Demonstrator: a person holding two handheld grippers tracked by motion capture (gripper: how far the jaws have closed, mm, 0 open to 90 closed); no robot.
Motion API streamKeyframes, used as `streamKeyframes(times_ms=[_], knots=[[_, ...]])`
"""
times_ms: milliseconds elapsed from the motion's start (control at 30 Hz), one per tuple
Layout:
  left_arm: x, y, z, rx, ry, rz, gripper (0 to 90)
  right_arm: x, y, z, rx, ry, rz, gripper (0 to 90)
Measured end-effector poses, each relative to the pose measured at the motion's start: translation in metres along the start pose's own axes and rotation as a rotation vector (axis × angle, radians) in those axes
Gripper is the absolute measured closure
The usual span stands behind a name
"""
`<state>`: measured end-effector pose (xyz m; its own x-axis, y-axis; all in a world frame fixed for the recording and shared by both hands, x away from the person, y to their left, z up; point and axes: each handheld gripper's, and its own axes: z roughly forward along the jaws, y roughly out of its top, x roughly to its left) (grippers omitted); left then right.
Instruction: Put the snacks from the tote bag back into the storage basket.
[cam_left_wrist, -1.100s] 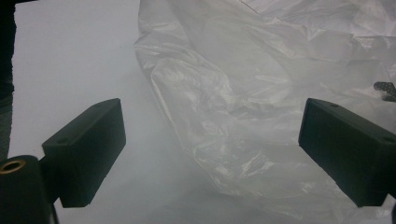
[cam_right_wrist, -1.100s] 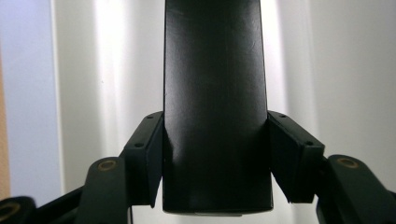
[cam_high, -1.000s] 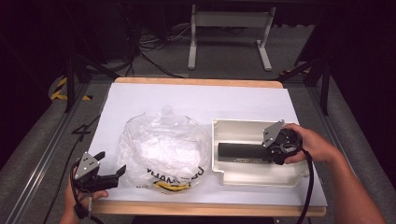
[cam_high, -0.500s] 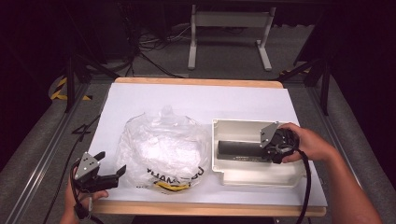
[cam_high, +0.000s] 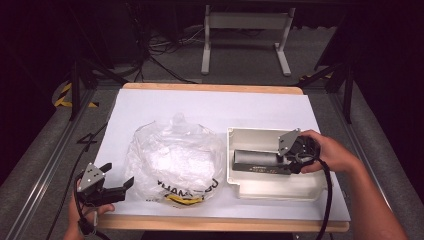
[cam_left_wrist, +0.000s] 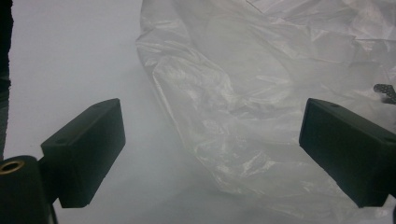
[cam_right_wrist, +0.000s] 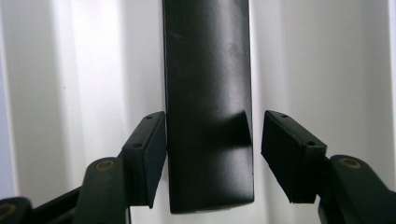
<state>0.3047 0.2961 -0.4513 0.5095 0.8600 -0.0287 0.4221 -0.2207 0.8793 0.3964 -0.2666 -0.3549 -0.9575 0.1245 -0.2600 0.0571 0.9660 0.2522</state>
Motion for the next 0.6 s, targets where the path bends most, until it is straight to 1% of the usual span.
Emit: streamKeyframes(times_ms=[133,200,267,300,333,367,400,433,467,567,600], knots=[[0.000,0.000,0.001,0.004,-0.003,0.005,7.4,-0.001,-0.001,0.000,-0.019,-0.001,0.024,39.4],[0.000,0.000,0.001,0.004,0.003,0.006,7.3,-0.001,-0.001,-0.002,-0.052,-0.014,0.025,39.1],[0.000,0.000,0.001,0.001,-0.004,0.004,7.3,0.000,-0.002,-0.004,-0.083,-0.028,0.038,39.1],[0.000,0.001,0.001,0.002,-0.004,0.006,7.3,0.000,-0.003,-0.005,-0.094,-0.033,0.060,39.9],[0.000,0.001,0.001,0.002,-0.006,0.008,7.3,-0.001,-0.004,-0.006,-0.116,-0.052,0.069,42.9],[0.000,0.001,0.001,0.002,-0.006,0.008,7.3,-0.002,-0.006,-0.007,-0.137,-0.078,0.098,44.6],[0.000,0.001,0.001,0.003,-0.007,0.009,7.3,-0.002,-0.006,-0.007,-0.137,-0.078,0.098,44.6],[0.000,0.001,0.002,0.004,-0.008,0.012,7.4,-0.003,-0.007,-0.009,-0.148,-0.096,0.135,43.5],[0.000,0.001,0.002,0.005,-0.008,0.015,7.4,-0.003,-0.009,-0.009,-0.155,-0.110,0.153,40.8],[-0.002,0.002,0.002,0.008,-0.009,0.023,7.3,-0.002,-0.012,-0.012,-0.155,-0.147,0.195,39.0],[-0.002,0.002,0.002,0.006,-0.003,0.025,7.3,-0.001,-0.013,-0.013,-0.153,-0.153,0.203,38.9]])
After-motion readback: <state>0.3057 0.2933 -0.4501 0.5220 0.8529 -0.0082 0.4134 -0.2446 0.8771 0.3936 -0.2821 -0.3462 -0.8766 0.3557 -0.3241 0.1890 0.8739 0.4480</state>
